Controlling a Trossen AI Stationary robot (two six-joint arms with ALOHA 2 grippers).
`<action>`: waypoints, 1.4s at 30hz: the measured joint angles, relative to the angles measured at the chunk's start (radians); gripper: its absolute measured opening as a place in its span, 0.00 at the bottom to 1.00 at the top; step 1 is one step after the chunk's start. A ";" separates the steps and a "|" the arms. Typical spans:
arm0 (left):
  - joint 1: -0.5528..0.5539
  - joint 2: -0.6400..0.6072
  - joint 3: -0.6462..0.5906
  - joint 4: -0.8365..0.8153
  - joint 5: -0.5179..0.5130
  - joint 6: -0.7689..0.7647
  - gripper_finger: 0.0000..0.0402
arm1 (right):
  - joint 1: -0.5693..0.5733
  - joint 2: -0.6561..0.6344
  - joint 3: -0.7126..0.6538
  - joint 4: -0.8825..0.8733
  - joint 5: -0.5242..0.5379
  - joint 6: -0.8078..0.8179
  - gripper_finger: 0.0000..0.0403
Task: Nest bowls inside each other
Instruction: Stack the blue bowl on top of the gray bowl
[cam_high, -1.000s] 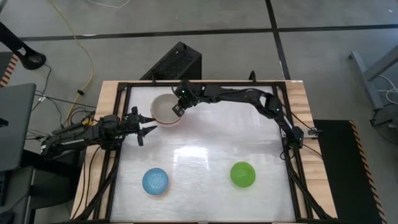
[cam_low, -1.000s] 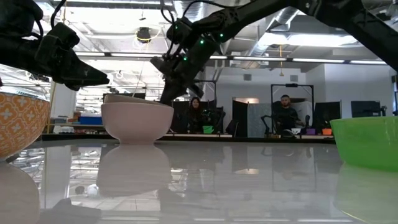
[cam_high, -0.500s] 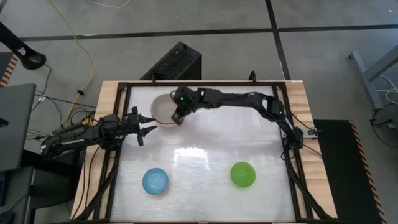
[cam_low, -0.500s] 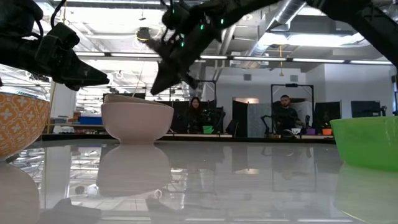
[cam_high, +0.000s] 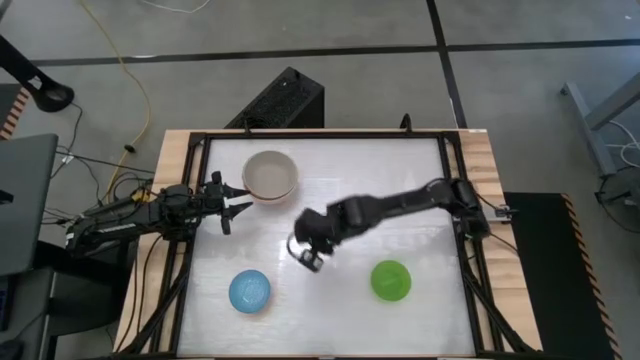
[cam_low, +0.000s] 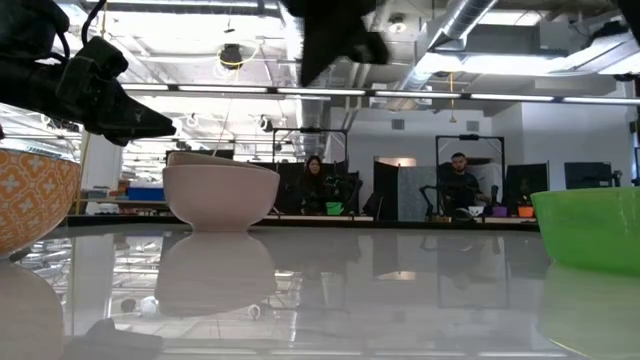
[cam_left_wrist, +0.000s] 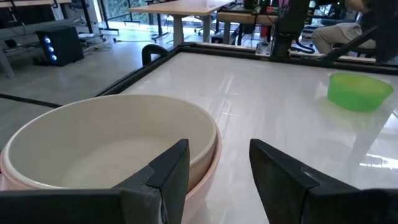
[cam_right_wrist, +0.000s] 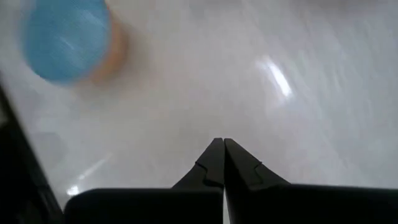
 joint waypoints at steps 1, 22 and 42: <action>0.000 0.000 0.000 0.000 0.000 0.000 0.39 | 0.024 0.000 0.000 -0.049 0.017 0.052 0.04; 0.000 0.001 0.000 0.003 0.002 0.000 0.39 | 0.083 0.148 -0.001 0.531 0.133 -0.200 0.24; 0.000 0.039 0.000 0.002 0.001 0.000 0.39 | 0.016 0.397 0.004 0.917 -0.091 -0.171 0.67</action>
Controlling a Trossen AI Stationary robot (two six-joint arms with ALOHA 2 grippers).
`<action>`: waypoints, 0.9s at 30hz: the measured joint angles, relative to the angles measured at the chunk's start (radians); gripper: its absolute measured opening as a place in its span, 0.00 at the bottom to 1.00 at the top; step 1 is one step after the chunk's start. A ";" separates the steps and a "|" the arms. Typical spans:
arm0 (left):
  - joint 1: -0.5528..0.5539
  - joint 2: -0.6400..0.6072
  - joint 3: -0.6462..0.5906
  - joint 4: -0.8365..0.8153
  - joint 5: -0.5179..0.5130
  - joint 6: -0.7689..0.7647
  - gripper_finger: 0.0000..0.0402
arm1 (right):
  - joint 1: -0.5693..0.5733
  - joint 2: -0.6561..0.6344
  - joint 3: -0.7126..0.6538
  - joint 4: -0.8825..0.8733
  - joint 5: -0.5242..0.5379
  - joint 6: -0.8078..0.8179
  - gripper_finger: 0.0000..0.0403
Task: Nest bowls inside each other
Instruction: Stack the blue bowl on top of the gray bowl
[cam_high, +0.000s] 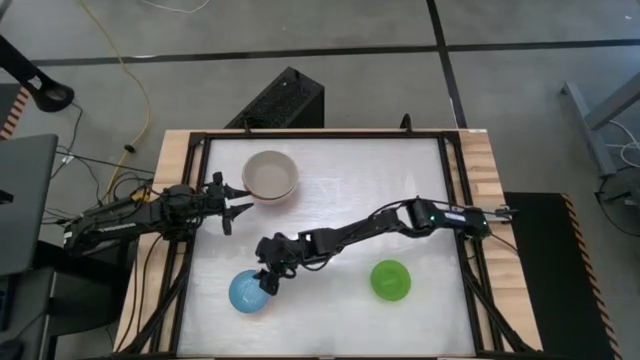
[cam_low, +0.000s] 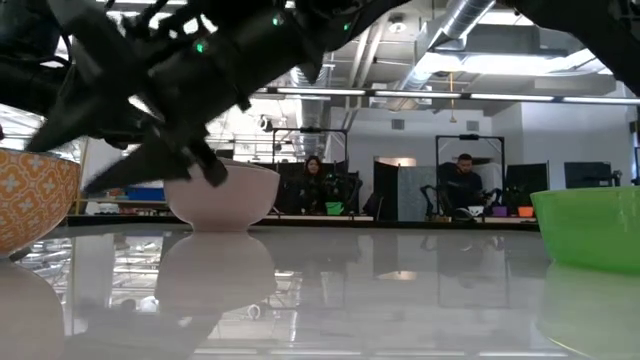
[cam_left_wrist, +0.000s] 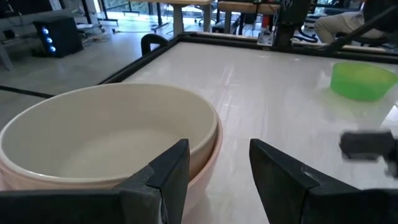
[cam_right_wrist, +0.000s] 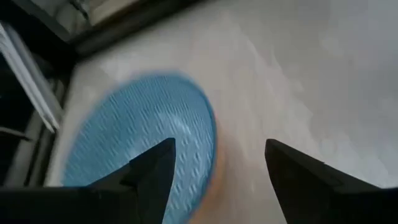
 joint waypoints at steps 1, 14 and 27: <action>0.000 -0.001 0.000 0.000 0.000 0.000 0.39 | 0.002 0.004 -0.001 -0.010 0.000 0.000 0.67; 0.000 -0.001 0.000 -0.001 0.000 0.000 0.39 | 0.031 0.021 0.000 -0.011 0.057 -0.019 0.64; 0.000 -0.001 0.000 -0.001 0.000 0.000 0.39 | 0.034 0.085 0.074 -0.004 0.000 -0.014 0.14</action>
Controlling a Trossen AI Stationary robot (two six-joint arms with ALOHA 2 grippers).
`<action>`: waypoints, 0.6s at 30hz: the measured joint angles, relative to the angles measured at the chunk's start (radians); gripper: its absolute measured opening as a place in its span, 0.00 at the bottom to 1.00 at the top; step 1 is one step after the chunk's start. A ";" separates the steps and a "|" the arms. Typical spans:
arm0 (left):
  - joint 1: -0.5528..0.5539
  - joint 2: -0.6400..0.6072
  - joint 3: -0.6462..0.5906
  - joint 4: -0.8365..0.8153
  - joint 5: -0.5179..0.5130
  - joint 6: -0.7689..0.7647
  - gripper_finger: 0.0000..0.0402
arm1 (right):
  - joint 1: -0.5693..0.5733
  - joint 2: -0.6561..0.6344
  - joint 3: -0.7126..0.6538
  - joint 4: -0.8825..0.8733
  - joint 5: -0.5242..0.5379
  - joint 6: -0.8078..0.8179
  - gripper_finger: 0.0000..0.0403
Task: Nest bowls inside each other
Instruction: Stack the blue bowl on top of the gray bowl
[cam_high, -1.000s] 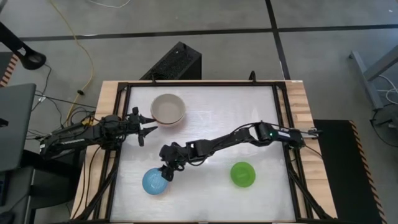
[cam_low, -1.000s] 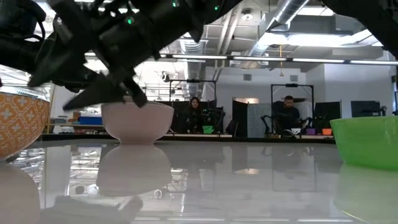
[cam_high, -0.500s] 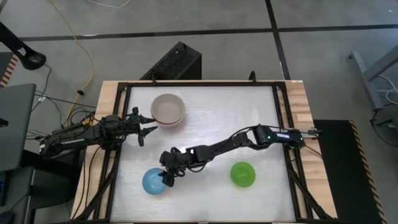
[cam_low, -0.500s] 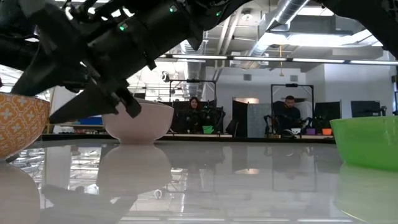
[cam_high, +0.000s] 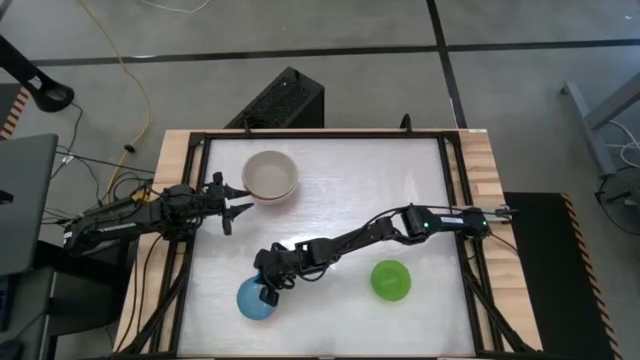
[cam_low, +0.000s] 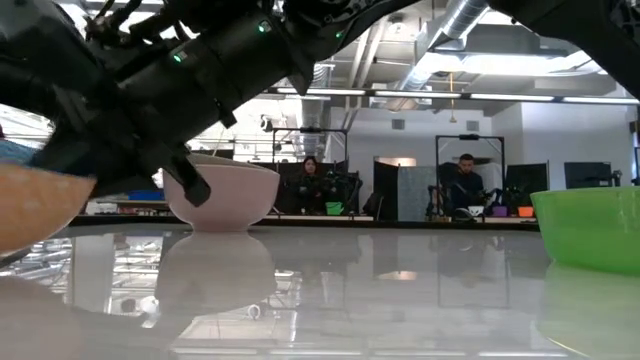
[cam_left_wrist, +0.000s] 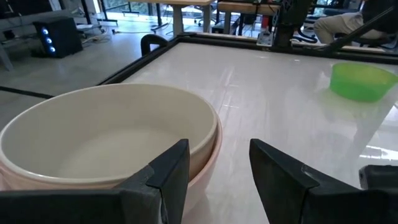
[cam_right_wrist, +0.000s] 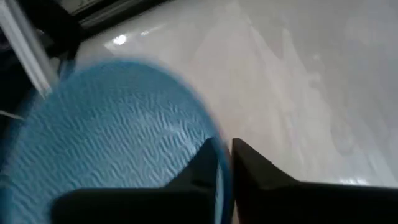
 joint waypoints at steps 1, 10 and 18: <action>0.000 0.000 0.000 0.000 0.000 0.000 0.39 | -0.001 -0.003 0.000 -0.009 0.000 -0.001 0.09; 0.000 0.000 0.000 0.000 0.000 0.000 0.39 | -0.023 -0.007 0.083 -0.118 -0.037 -0.044 0.05; 0.000 0.000 0.000 0.000 0.000 0.000 0.39 | -0.041 -0.058 0.323 -0.530 -0.054 -0.201 0.05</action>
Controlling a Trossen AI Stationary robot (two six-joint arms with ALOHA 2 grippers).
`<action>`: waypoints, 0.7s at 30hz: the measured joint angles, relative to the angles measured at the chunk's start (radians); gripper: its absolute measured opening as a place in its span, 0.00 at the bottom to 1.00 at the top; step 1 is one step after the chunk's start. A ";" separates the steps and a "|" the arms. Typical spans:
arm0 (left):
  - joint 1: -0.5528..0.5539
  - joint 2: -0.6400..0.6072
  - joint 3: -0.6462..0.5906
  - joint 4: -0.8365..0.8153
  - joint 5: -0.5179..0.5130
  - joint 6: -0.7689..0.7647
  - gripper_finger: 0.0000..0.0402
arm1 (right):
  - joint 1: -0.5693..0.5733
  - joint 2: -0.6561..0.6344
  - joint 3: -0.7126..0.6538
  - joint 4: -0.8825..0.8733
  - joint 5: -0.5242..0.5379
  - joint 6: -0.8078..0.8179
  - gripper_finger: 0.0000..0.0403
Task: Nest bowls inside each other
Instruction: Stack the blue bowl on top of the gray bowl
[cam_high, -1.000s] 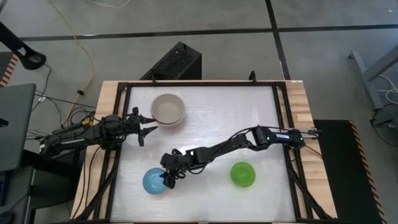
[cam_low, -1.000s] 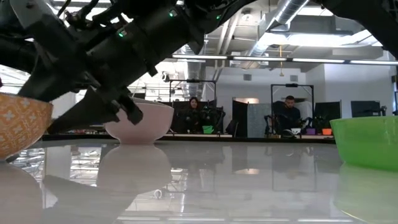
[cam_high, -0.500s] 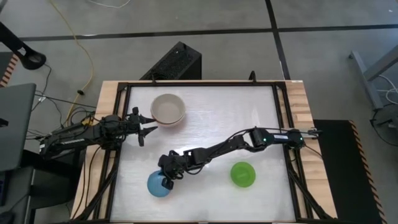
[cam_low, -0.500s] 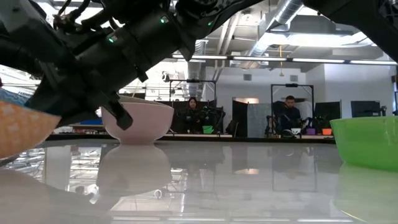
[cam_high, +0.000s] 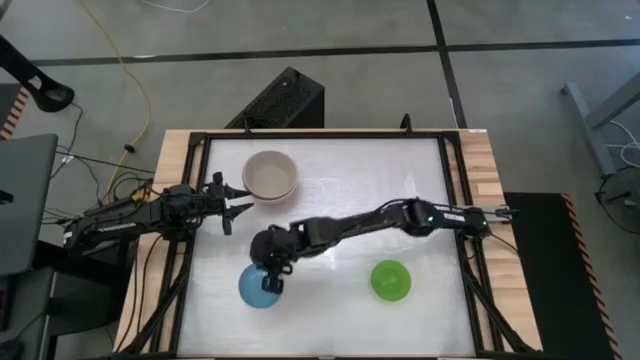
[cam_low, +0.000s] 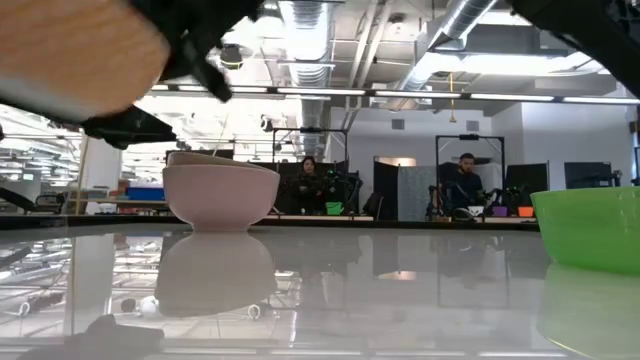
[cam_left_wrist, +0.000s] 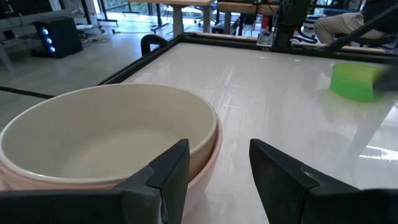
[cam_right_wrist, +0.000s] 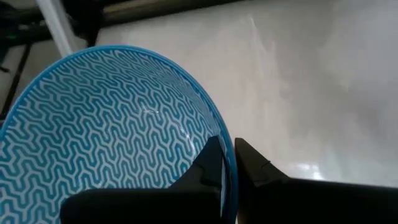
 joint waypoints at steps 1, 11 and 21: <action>0.000 0.000 0.000 0.000 0.000 0.000 0.39 | -0.007 -0.033 -0.017 -0.006 0.000 -0.020 0.05; 0.000 0.001 0.000 0.001 0.000 0.000 0.39 | -0.155 -0.274 -0.037 -0.172 0.133 -0.116 0.05; 0.000 0.000 0.000 0.000 -0.001 0.000 0.39 | -0.394 -0.207 -0.040 -0.111 0.055 -0.110 0.05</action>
